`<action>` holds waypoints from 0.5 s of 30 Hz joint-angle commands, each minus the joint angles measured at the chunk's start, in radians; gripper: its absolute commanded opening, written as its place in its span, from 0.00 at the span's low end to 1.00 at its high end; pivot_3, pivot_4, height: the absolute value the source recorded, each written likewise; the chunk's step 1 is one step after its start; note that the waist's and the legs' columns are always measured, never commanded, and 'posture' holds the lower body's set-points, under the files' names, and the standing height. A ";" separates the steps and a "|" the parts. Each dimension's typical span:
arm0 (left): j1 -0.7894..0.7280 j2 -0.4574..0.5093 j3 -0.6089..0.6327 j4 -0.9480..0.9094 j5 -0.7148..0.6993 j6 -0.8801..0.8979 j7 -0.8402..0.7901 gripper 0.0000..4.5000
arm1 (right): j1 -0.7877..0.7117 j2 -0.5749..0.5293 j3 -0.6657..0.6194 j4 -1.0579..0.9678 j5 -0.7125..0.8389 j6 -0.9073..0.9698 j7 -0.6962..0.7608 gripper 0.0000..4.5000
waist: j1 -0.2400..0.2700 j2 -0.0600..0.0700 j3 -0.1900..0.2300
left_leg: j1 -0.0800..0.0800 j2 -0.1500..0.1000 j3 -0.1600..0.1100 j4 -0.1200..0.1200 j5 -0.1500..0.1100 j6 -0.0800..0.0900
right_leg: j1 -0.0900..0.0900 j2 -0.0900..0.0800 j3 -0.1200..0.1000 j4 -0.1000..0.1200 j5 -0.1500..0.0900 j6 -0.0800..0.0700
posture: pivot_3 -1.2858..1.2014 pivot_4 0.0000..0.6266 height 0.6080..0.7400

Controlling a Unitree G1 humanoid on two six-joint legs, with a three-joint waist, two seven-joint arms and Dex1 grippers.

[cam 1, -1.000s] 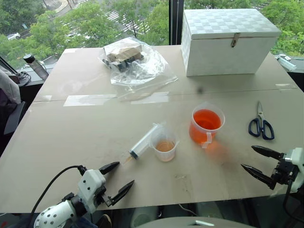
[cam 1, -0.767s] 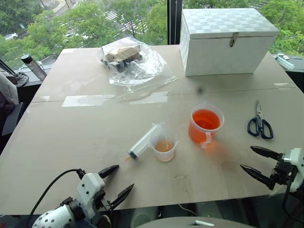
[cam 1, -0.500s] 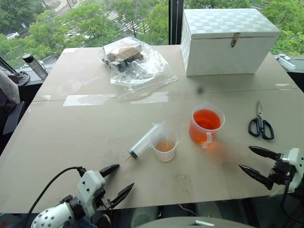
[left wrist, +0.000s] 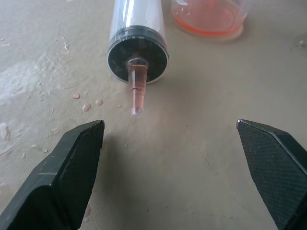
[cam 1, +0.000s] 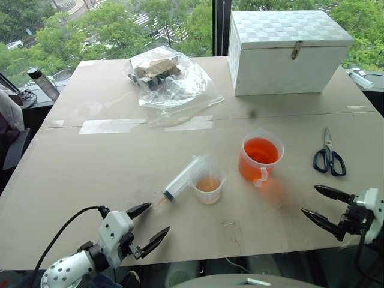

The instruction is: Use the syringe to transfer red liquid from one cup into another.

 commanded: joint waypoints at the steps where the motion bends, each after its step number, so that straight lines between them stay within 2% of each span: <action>1: 0.002 0.050 0.017 -0.072 0.006 0.065 -0.001 1.00 | 0.040 -0.031 -0.052 -0.074 0.050 0.016 0.033 0.99 | 0.002 0.000 0.000 | 0.000 0.000 0.000 0.000 0.000 0.000 | 0.000 0.000 0.000 0.000 0.000 0.000 | 0.52 0.24 1.00; 6: -0.064 0.165 0.054 -0.211 -0.055 0.313 0.028 1.00 | 0.095 -0.087 -0.099 -0.202 0.138 0.085 0.066 0.99 | 0.011 0.000 0.000 | 0.000 0.000 0.000 0.000 0.000 0.000 | 0.000 0.000 0.000 0.000 0.000 0.000 | 0.52 0.24 1.00; 11: -0.157 0.246 0.094 -0.251 -0.087 0.514 0.062 1.00 | 0.114 -0.133 -0.145 -0.316 0.202 0.143 0.067 0.99 | 0.012 -0.001 0.001 | 0.000 0.000 0.000 0.000 0.000 0.000 | 0.000 0.000 0.000 0.001 0.000 0.000 | 0.52 0.24 1.00; 15: -0.276 0.307 0.076 -0.262 -0.120 0.653 0.068 1.00 | 0.100 -0.153 -0.179 -0.399 0.283 0.188 0.066 0.99 | 0.016 -0.002 0.001 | -0.001 0.000 0.000 0.000 0.000 0.000 | 0.000 0.000 -0.001 0.001 0.002 0.003 | 0.52 0.24 1.00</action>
